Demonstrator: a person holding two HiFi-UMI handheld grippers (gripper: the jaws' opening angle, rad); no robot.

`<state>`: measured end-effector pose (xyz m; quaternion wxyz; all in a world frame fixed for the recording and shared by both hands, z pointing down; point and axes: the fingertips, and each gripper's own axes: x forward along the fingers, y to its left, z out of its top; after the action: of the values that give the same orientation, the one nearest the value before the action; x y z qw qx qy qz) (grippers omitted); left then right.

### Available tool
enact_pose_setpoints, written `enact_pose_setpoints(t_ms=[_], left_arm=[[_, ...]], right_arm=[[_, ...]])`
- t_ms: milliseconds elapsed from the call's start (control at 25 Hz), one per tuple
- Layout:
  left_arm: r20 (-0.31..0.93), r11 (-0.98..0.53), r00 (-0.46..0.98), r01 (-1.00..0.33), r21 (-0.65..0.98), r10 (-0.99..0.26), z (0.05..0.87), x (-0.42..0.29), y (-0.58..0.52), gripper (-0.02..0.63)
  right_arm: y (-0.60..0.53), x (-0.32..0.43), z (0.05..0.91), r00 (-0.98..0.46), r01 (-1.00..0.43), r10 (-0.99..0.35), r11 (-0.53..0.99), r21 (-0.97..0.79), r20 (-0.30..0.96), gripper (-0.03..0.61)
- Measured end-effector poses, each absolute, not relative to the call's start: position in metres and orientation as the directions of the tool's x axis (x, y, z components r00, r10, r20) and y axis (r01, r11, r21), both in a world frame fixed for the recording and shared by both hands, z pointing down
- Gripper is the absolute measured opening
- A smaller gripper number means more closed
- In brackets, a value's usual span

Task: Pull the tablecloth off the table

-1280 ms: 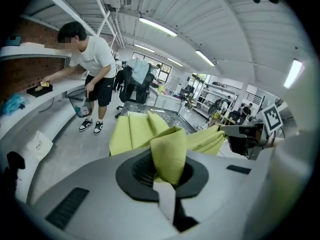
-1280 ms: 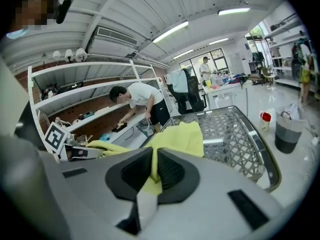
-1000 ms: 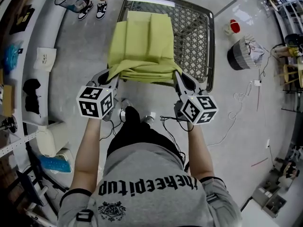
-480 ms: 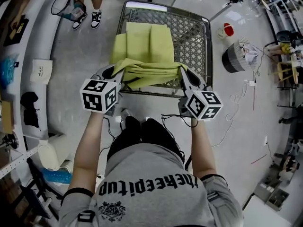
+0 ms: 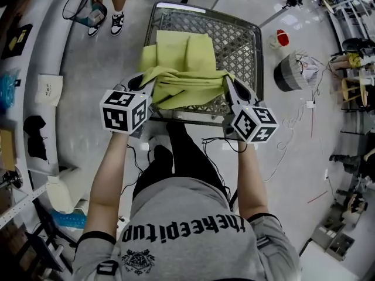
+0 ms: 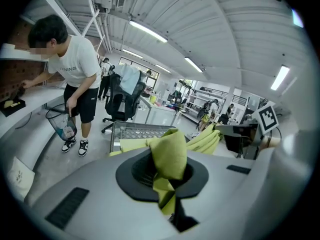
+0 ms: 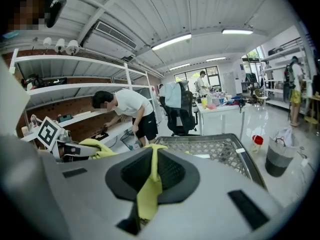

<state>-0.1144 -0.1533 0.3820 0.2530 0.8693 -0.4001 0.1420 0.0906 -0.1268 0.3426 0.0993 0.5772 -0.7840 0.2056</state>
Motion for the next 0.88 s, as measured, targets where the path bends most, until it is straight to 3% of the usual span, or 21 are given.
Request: enact_pose_setpoints(t_ms=[880], left_arm=[[0.529, -0.472, 0.558, -0.828, 0.303, -0.640, 0.407, -0.094, -0.292, 0.023]], right_arm=[[-0.277, 0.112, 0.375, -0.387, -0.916, -0.816, 0.286, -0.281, 0.430, 0.031]])
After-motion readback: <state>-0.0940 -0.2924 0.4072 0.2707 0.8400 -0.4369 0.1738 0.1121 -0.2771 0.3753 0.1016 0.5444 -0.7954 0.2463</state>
